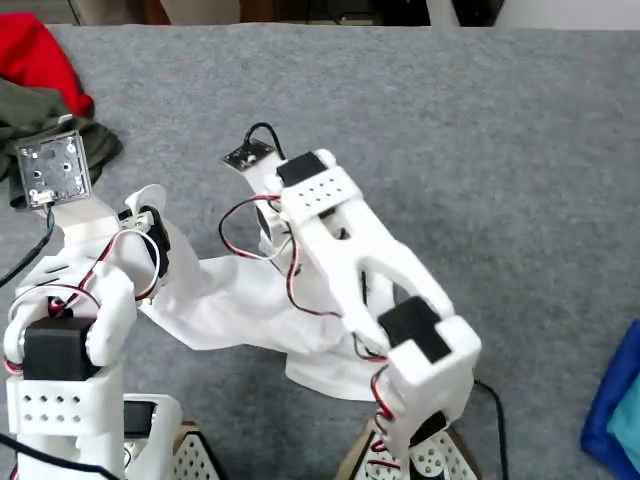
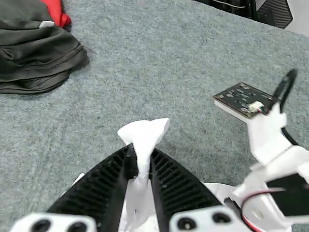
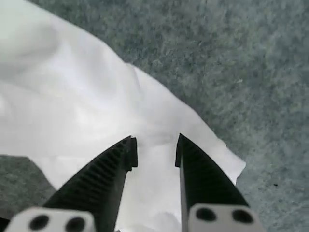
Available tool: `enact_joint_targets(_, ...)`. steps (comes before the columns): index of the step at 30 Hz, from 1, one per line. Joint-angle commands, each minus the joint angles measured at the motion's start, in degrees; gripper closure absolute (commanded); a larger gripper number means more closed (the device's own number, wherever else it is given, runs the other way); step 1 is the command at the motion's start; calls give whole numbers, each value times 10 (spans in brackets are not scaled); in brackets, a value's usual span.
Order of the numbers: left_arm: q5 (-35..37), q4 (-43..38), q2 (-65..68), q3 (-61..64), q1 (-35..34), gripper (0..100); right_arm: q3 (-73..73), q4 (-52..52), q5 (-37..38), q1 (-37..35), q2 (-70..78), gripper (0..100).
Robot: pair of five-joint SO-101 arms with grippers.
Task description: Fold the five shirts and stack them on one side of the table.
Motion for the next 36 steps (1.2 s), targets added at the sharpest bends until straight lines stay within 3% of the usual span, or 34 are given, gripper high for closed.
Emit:
enact_joint_targets(1,1,-6,-7,-4,-11,980,-46,2,27,11,29,846)
enact_joint_targets(11,1,-7,-7,-3,-38,980,-51,2,48,37,70,848)
enact_joint_targets(16,2,-11,-7,-2,-37,980,-52,9,59,53,67,913)
enact_joint_targets(36,2,-7,-7,-2,-37,980,-106,71,38,54,66,987)
